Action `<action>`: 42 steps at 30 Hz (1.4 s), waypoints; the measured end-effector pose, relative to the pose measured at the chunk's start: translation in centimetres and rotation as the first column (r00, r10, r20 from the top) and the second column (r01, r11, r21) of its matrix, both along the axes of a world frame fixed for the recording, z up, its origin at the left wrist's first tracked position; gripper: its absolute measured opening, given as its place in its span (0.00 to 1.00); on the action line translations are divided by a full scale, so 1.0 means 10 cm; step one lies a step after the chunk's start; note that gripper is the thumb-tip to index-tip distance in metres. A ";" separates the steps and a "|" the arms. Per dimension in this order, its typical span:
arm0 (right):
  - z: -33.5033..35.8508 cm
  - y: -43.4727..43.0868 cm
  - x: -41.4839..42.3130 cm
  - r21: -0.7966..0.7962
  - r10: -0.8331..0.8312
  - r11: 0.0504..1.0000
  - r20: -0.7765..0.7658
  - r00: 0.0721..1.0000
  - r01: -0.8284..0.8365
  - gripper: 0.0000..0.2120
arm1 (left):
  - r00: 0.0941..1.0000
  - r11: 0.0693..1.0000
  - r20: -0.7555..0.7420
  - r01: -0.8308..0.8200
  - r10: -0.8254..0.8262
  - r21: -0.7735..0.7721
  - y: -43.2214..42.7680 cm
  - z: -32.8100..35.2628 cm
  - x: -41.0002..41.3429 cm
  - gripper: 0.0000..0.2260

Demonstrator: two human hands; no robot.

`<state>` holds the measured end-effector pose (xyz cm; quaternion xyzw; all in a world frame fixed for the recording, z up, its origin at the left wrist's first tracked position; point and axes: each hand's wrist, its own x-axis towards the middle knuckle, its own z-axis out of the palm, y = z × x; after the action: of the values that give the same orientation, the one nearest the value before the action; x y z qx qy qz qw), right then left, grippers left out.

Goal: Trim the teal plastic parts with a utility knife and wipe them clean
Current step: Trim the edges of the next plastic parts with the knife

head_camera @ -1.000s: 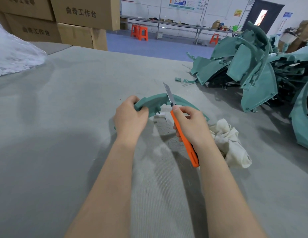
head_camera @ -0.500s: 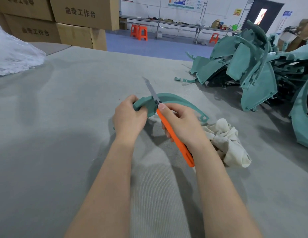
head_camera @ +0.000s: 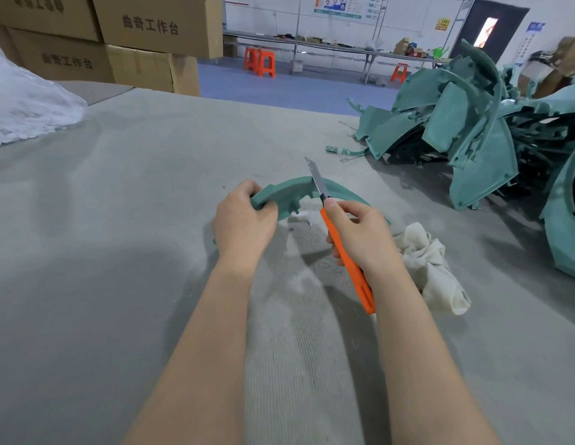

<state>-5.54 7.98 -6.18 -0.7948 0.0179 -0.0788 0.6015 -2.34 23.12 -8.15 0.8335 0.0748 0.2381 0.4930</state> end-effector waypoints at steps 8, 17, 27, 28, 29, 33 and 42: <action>0.02 0.04 -0.01 -0.011 0.090 0.996 0.017 0.996 -0.090 0.09 | 1.000 1.000 0.004 -0.009 0.009 0.006 -0.01 -0.01 0.00 0.11; -0.02 -0.02 0.03 -0.073 -0.027 0.997 0.029 0.999 0.029 0.10 | 1.000 1.000 0.012 -0.004 0.003 0.005 -0.01 0.00 -0.01 0.07; -0.01 -0.01 -0.01 -0.052 0.029 0.998 0.045 0.999 -0.027 0.11 | 1.000 1.000 0.002 -0.008 0.008 0.003 0.00 0.01 0.00 0.10; -0.01 0.00 -0.02 -0.050 0.033 0.998 0.047 0.998 -0.031 0.11 | 1.000 1.000 0.001 -0.010 0.010 0.005 0.00 0.01 0.00 0.10; -0.01 0.00 -0.02 -0.043 0.037 0.998 0.053 0.998 -0.035 0.12 | 1.000 1.000 0.001 -0.013 0.013 0.006 0.00 0.01 0.00 0.10; -0.01 0.00 -0.02 -0.013 0.047 0.999 0.056 0.997 -0.046 0.11 | 1.000 1.000 0.005 -0.008 0.008 -0.001 -0.01 0.01 0.00 0.10; 0.01 0.02 -0.02 -0.043 0.133 0.990 0.030 0.991 -0.132 0.08 | 1.000 1.000 0.006 -0.004 0.004 0.008 0.00 0.01 0.00 0.07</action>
<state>-5.73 8.21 -6.10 -0.8049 -0.0464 -0.0522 0.5893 -2.36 23.07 -8.08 0.8347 0.0738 0.2418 0.4893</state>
